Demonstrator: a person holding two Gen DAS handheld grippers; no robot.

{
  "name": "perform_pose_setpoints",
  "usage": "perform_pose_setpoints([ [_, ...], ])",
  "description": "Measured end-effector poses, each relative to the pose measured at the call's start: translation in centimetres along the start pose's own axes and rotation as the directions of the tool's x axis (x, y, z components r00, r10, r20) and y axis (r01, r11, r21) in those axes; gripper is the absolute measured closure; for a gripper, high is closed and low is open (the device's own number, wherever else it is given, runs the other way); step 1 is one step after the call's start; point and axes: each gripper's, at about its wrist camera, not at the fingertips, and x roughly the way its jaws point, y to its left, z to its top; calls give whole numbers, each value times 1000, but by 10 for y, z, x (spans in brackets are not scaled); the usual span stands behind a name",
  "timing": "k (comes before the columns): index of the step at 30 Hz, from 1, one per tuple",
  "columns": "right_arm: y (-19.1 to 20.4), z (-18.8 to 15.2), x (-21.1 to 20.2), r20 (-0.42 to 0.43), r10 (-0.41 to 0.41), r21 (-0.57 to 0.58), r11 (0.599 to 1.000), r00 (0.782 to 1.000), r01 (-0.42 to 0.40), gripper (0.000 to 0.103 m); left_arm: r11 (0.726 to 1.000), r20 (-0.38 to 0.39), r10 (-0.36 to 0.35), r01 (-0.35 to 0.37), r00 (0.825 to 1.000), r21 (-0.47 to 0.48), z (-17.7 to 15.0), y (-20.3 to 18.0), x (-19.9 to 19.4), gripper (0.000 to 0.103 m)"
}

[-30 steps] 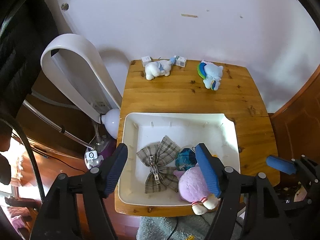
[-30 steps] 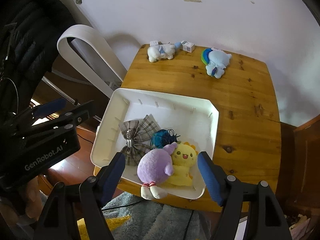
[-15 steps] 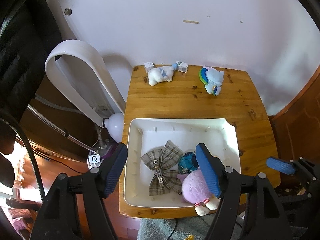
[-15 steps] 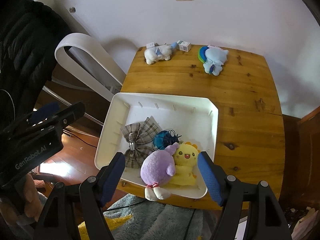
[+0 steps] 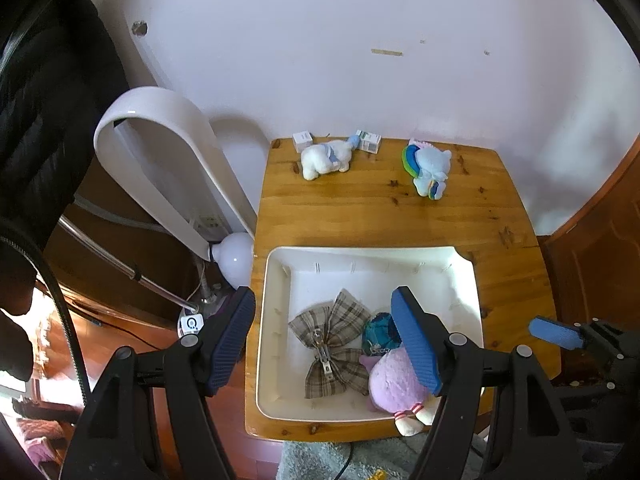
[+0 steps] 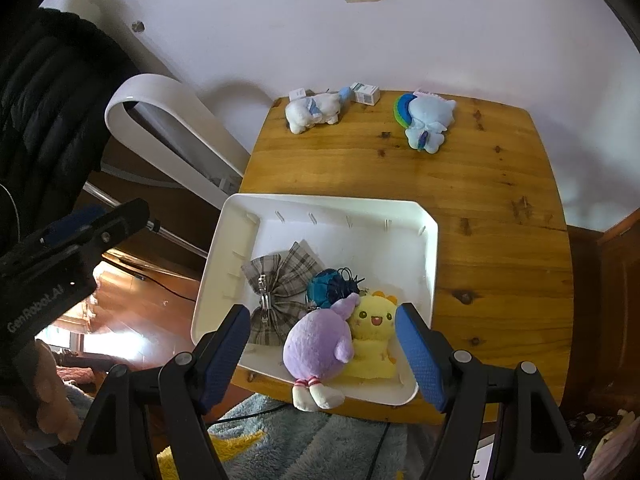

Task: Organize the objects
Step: 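Release the blue ball plush with the left tool while the right tool releases the purple plush, then move both tools toward the white plush and rainbow pony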

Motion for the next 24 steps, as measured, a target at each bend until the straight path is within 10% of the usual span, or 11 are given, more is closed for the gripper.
perform_pose_setpoints([
  [24, -17, 42, 19, -6, -50, 109, 993, 999, 50, 27, 988, 94, 7, -22, 996, 153, 77, 8, 2, 29],
])
